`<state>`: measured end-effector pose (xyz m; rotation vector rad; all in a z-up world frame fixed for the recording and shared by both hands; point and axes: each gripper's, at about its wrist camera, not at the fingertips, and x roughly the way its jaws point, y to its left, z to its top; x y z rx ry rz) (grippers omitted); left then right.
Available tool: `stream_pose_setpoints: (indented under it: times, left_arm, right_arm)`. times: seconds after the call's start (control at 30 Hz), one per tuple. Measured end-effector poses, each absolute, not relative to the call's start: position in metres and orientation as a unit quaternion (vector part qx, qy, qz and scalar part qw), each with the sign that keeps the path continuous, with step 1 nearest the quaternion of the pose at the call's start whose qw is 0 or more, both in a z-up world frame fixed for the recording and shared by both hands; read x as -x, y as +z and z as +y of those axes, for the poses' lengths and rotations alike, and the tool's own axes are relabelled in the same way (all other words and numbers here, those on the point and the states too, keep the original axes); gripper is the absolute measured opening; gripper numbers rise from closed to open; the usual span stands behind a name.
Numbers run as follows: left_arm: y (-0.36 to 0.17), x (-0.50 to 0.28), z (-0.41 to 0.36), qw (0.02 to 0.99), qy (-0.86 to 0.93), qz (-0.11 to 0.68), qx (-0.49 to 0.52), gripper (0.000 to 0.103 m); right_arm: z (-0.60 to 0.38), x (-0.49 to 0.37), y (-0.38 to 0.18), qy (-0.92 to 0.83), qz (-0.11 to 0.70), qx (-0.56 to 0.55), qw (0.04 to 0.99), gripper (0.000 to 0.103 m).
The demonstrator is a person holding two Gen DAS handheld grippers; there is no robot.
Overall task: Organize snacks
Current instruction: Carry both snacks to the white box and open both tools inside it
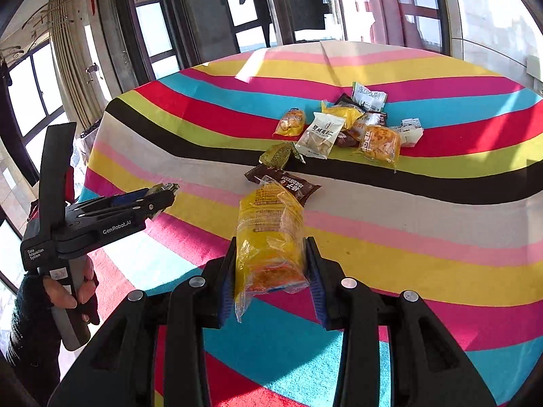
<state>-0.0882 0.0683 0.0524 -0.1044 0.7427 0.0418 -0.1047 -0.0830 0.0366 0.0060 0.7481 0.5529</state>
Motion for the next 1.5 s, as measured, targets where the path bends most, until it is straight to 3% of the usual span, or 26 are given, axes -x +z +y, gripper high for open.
stream_pose_setpoints:
  times: [0.27, 0.7, 0.97, 1.3, 1.33, 1.37, 1.4, 1.43, 1.47, 1.5]
  left_arm:
    - [0.055, 0.150, 0.073, 0.936, 0.000, 0.342, 0.079, 0.047]
    - [0.044, 0.243, 0.143, 0.930, 0.072, 0.342, 0.117, 0.047]
    - [0.028, 0.324, 0.211, 0.904, 0.175, 0.355, 0.159, 0.047]
    - [-0.026, 0.416, 0.295, 0.831, 0.326, 0.400, 0.207, 0.049]
    - [-0.035, 0.422, 0.303, 0.821, 0.340, 0.407, 0.211, 0.051]
    - [-0.044, 0.429, 0.313, 0.808, 0.361, 0.414, 0.215, 0.059]
    - [-0.052, 0.434, 0.322, 0.789, 0.392, 0.421, 0.216, 0.081]
    - [-0.059, 0.441, 0.331, 0.772, 0.421, 0.422, 0.218, 0.090]
    - [-0.065, 0.448, 0.338, 0.762, 0.443, 0.419, 0.220, 0.098]
    - [-0.071, 0.454, 0.343, 0.752, 0.456, 0.421, 0.221, 0.099]
  right_arm:
    - [-0.059, 0.143, 0.037, 0.292, 0.356, 0.028, 0.887, 0.038]
    - [0.012, 0.209, 0.051, 0.396, 0.333, 0.082, 0.852, 0.038]
    - [0.094, 0.268, 0.040, 0.519, 0.337, 0.142, 0.773, 0.038]
    - [0.211, 0.349, -0.023, 0.623, 0.365, 0.280, 0.633, 0.038]
    - [0.222, 0.356, -0.032, 0.630, 0.373, 0.288, 0.617, 0.041]
    - [0.235, 0.361, -0.042, 0.636, 0.388, 0.295, 0.599, 0.063]
    - [0.245, 0.366, -0.052, 0.638, 0.401, 0.300, 0.585, 0.081]
    - [0.255, 0.369, -0.063, 0.639, 0.408, 0.305, 0.576, 0.094]
    - [0.264, 0.372, -0.074, 0.635, 0.413, 0.319, 0.570, 0.094]
    - [0.271, 0.375, -0.085, 0.626, 0.416, 0.338, 0.566, 0.094]
